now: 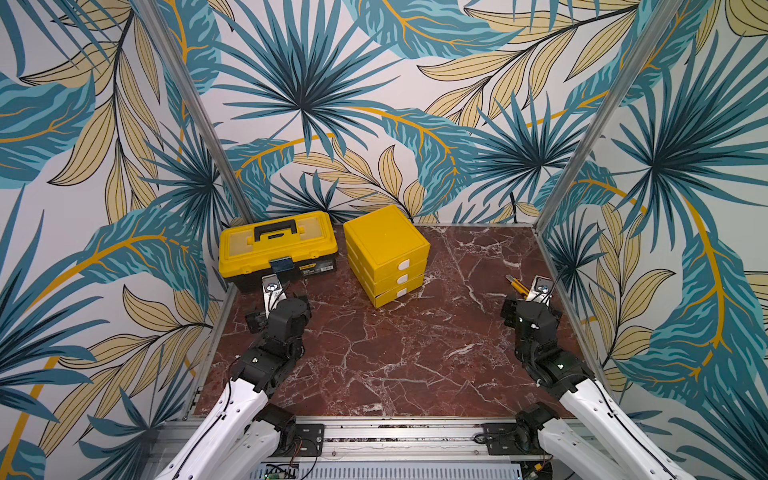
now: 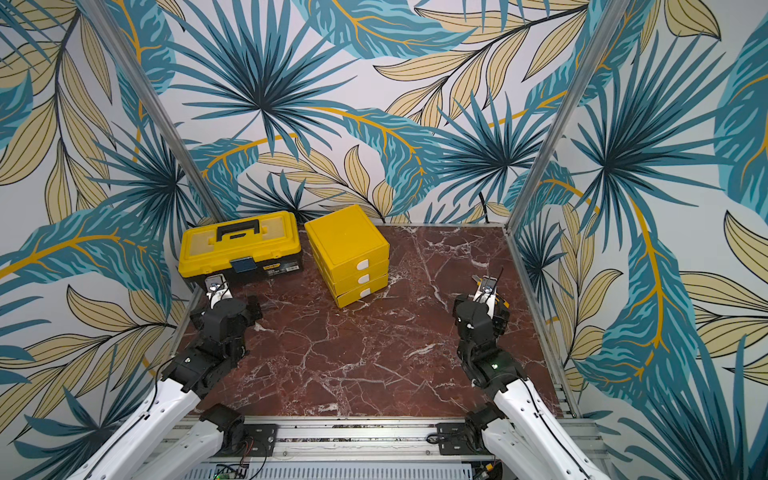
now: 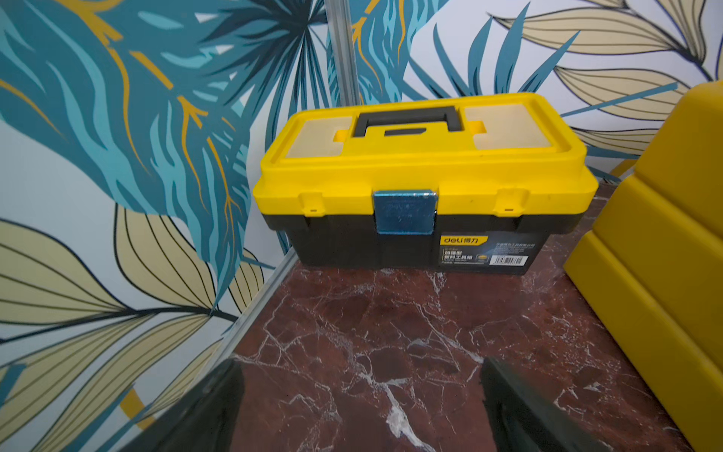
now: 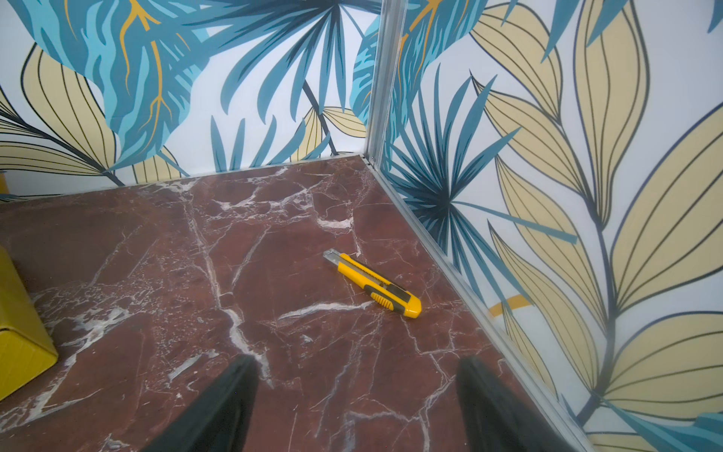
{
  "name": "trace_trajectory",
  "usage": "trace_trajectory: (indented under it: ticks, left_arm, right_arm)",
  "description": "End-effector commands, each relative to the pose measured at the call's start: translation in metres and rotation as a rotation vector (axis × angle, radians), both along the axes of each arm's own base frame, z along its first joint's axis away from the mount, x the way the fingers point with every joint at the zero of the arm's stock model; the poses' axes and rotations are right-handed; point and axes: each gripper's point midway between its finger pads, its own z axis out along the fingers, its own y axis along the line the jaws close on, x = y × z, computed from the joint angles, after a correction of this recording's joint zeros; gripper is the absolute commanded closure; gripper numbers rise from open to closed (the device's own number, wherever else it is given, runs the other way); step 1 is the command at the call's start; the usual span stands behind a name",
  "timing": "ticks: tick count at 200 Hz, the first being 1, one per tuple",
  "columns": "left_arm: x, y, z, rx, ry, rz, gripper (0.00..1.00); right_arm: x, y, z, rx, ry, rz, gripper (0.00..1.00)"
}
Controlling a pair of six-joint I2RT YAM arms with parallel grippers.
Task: Put the bluetooth earphones in the drawer according to color
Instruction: Reset both arms
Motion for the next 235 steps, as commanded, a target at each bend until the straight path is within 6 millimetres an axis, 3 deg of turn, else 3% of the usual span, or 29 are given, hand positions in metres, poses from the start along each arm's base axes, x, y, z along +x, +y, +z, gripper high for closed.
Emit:
trace_trajectory:
  ticks: [1, 51, 103, 141, 179, 235]
  left_arm:
    - [-0.003, 0.009, 0.001, -0.053, -0.130, 0.058, 0.00]
    - [-0.003, 0.009, -0.018, -0.022, -0.173, 0.042, 0.00]
    - [0.020, 0.006, -0.034, 0.081, -0.177, 0.009, 0.00]
    - [0.041, 0.004, -0.047, 0.101, -0.154, -0.025, 0.00]
    - [0.057, 0.010, -0.055, 0.091, -0.157, -0.031, 0.00]
    - [0.071, 0.016, -0.066, 0.038, -0.171, -0.041, 0.00]
  right_arm:
    - [0.008, 0.001, 0.001, -0.001, -0.079, 0.031, 0.14]
    - [0.033, 0.004, -0.035, 0.003, -0.110, 0.025, 0.12]
    - [0.074, -0.004, -0.081, 0.020, -0.096, 0.006, 0.09]
    - [0.087, 0.000, -0.079, -0.014, -0.084, 0.063, 0.09]
    - [0.094, 0.004, -0.091, -0.015, -0.099, 0.113, 0.08]
    - [0.100, 0.008, -0.103, -0.003, -0.093, 0.155, 0.08]
